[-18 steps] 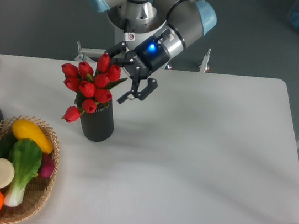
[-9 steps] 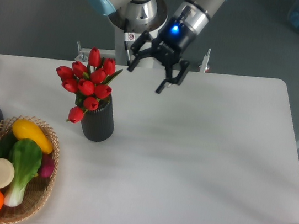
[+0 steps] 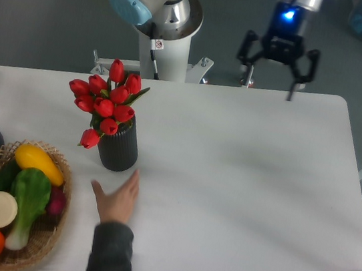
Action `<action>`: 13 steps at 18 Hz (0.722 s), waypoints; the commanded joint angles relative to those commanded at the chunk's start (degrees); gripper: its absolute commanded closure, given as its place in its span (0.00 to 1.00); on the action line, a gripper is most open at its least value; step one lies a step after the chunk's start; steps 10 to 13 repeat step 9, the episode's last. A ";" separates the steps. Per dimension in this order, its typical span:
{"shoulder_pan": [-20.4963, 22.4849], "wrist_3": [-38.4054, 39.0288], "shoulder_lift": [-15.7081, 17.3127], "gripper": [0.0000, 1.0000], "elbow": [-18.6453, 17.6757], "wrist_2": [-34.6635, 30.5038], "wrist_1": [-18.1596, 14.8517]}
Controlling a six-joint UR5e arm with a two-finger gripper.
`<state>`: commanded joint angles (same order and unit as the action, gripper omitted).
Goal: Insert the flowers into the vase
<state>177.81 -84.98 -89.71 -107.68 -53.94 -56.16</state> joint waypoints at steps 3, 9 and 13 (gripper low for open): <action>-3.24 -2.37 -7.21 0.00 5.71 -9.13 0.00; -10.02 -4.05 -20.32 0.00 15.57 -30.33 0.44; -10.02 -4.05 -20.32 0.00 15.57 -30.33 0.44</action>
